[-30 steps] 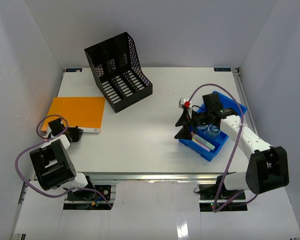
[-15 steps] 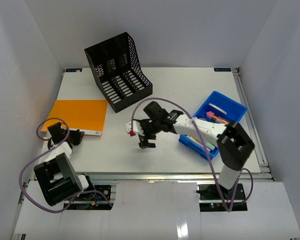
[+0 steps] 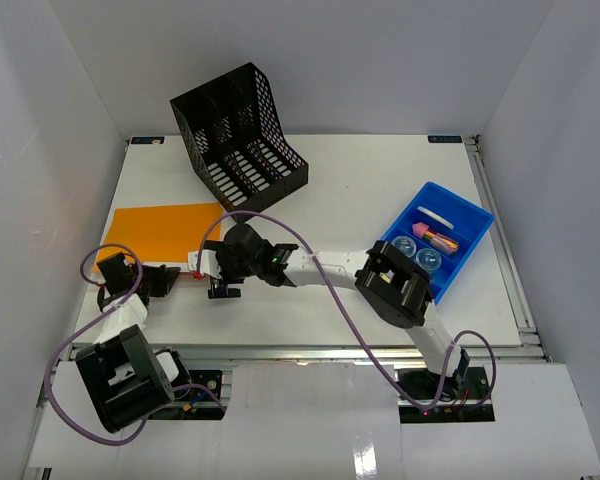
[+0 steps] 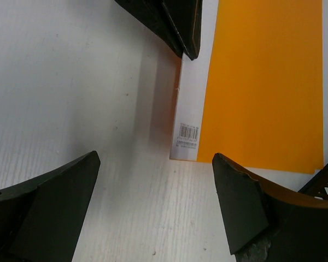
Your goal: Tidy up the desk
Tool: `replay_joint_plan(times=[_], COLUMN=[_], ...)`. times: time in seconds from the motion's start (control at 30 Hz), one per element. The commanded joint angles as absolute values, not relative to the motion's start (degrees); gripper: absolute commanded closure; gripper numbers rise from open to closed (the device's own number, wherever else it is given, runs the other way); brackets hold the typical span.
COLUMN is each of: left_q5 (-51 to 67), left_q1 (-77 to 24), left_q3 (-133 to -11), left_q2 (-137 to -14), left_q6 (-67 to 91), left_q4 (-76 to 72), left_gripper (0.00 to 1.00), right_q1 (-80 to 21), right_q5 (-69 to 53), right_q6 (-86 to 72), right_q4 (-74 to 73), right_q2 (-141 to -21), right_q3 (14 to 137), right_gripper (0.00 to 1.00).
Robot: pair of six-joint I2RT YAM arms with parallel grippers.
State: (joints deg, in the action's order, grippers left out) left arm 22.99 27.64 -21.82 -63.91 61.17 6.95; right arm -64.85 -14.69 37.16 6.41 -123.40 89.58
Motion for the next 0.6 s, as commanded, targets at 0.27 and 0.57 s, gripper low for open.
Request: replay_joint_plan(times=[0.27,0.57], left_q5=[29.73,30.02], left_q1=[27.51,27.51], left_q3=[-21.33,-21.53], left_q2=[-58.13,-57.53], left_q6=[61.93,62.18], left_q4=[9.55,10.13], left_gripper=[1.00,1.00], right_q1=[-66.33,-66.44], right_q5=[-0.74,-3.30], right_q6=[38.91,42.55], right_q4=[17.24,18.52], right_q2=[-132.96,-133.23], right_q3=[98.17,96.48], right_gripper=[0.03,0.66])
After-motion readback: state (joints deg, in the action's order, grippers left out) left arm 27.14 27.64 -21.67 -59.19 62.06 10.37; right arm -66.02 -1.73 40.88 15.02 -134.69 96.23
